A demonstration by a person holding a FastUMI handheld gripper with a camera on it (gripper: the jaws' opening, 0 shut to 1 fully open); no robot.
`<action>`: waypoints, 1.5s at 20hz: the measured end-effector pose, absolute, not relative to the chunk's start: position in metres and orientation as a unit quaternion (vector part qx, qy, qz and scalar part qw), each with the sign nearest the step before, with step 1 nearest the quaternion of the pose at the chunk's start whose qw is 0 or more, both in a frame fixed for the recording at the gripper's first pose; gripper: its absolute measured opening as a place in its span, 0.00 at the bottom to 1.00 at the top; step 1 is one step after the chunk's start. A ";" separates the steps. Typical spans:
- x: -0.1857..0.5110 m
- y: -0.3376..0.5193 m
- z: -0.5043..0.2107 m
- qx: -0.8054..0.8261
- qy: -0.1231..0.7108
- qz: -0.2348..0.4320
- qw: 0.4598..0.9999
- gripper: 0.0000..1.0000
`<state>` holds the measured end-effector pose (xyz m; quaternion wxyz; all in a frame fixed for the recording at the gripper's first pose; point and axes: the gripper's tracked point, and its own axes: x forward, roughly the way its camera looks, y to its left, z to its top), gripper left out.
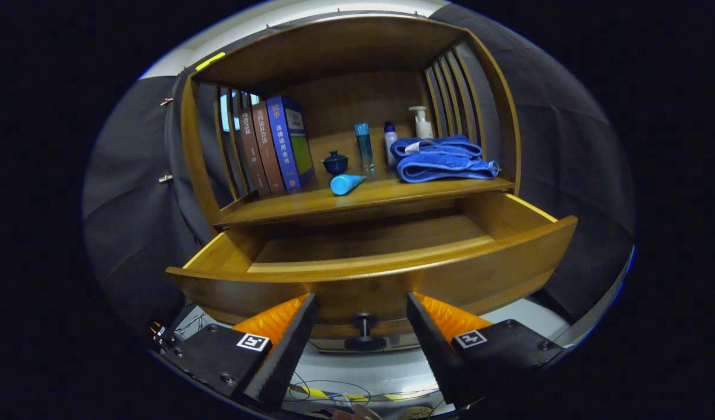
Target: Pull open the drawer, take out the items inside it, and place them on the countertop above the cabinet.
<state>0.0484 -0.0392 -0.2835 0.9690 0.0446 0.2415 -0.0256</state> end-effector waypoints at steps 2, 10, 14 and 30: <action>0.066 -0.039 -0.286 0.046 0.242 -0.025 0.969 0.98; 0.105 -0.045 -0.295 0.035 0.240 -0.027 0.970 0.98; 0.127 -0.047 -0.299 0.035 0.237 -0.029 0.971 0.98; 0.165 -0.050 -0.305 0.033 0.235 -0.037 0.971 0.99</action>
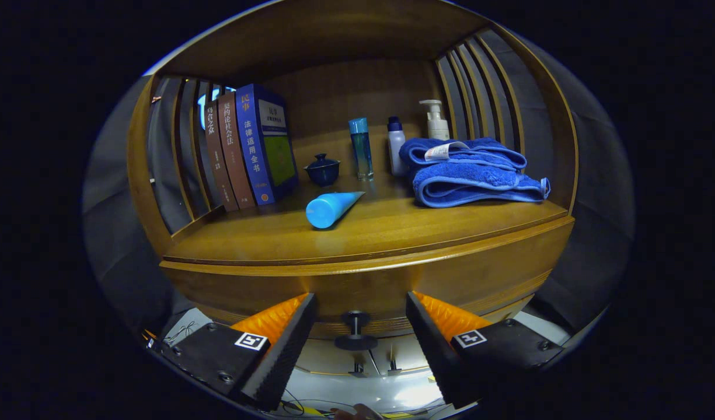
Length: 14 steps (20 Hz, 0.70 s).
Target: Pull open the drawer, take out the items inside it, and place them on the countertop above the cabinet.
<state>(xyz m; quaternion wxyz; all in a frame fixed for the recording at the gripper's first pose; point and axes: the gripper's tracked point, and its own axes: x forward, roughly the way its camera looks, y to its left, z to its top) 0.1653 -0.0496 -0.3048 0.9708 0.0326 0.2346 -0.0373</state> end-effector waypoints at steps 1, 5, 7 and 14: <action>0.164 -0.050 -0.305 0.033 0.236 -0.037 0.970 0.99; 0.162 -0.051 -0.294 0.022 0.227 -0.036 0.973 0.99; 0.156 -0.051 -0.283 0.021 0.218 -0.037 0.975 0.99; 0.135 -0.048 -0.220 0.010 0.167 -0.037 0.985 0.99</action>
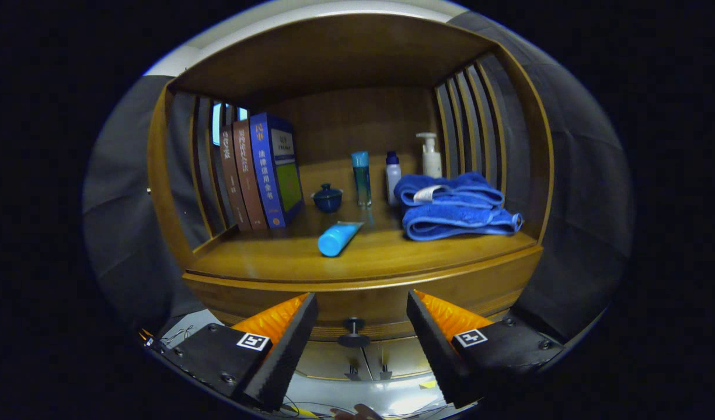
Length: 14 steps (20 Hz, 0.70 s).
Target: Pull open the drawer, take out the items inside it, and place them on the countertop above the cabinet.
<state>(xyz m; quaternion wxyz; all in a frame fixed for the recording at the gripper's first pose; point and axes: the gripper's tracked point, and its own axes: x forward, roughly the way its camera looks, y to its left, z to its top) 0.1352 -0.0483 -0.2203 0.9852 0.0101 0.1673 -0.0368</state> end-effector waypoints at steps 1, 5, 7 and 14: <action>0.131 -0.047 -0.204 0.006 0.152 -0.035 0.988 0.99; 0.108 -0.036 -0.136 -0.004 0.094 -0.028 0.995 0.99; 0.093 -0.030 -0.105 -0.008 0.067 -0.024 0.997 0.98; 0.038 -0.012 -0.053 -0.027 0.037 -0.010 0.999 0.98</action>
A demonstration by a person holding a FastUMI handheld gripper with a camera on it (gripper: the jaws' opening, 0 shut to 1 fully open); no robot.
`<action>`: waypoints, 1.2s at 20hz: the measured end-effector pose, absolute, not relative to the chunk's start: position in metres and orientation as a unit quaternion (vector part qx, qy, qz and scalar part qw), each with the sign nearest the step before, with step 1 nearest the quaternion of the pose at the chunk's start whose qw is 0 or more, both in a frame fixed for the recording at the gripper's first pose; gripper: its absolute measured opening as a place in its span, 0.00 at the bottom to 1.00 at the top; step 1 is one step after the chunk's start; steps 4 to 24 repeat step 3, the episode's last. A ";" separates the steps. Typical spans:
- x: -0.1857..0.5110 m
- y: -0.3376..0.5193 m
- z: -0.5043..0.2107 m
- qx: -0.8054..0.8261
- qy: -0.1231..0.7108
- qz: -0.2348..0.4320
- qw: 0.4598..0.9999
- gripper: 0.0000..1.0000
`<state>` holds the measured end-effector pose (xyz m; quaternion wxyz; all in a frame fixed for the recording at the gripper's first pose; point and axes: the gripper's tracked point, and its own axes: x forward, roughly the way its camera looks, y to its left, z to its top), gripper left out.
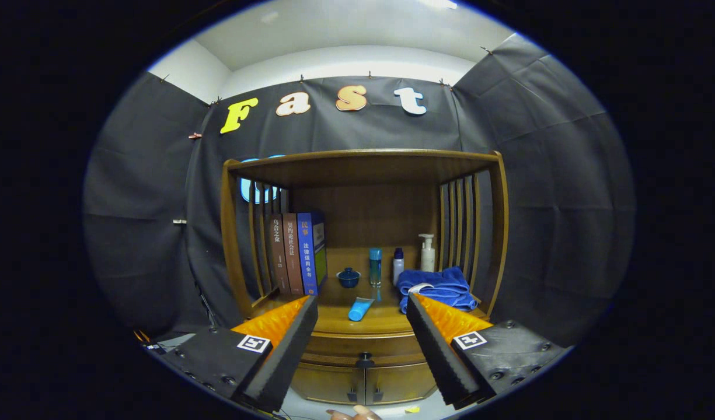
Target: Pull open the drawer, take out the items inside it, and place them on the countertop above the cabinet.
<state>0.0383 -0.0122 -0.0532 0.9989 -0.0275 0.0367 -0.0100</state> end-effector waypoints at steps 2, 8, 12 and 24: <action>0.029 -0.010 -0.050 -0.025 0.037 -0.010 0.999 0.98; 0.023 -0.010 -0.048 -0.024 0.038 -0.009 0.999 0.98; 0.023 -0.010 -0.048 -0.024 0.038 -0.009 0.999 0.98; 0.023 -0.010 -0.048 -0.024 0.038 -0.009 0.999 0.98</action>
